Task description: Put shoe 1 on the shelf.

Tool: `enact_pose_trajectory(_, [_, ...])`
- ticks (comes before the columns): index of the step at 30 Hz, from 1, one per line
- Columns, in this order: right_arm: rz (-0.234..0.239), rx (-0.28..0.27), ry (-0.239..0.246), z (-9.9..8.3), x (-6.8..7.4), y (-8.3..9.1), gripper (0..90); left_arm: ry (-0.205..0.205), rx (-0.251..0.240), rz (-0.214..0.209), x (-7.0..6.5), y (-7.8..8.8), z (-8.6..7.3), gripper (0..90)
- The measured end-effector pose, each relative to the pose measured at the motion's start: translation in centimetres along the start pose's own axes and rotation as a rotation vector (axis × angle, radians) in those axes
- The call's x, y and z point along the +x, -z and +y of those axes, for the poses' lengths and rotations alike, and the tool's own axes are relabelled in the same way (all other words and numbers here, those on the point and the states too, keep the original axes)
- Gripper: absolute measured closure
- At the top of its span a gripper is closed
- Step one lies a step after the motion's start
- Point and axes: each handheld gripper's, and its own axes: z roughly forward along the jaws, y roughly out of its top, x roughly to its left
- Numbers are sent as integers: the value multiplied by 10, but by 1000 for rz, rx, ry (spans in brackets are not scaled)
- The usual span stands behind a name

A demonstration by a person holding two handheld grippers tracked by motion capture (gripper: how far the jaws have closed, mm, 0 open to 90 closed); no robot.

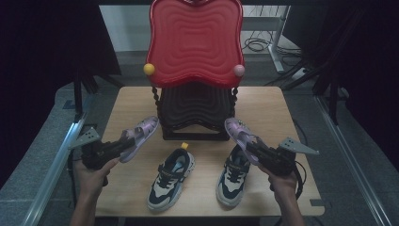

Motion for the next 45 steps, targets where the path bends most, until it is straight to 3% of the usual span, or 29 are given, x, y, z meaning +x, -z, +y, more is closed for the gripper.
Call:
enact_pose_trajectory(18, [46,-20,24,13,17,-17,848,-18,-15,-40,-13,-15,12,862])
enact_pose_trajectory(45, [79,-11,35,23,33,-48,847,-15,-28,-76,-19,-43,21,861])
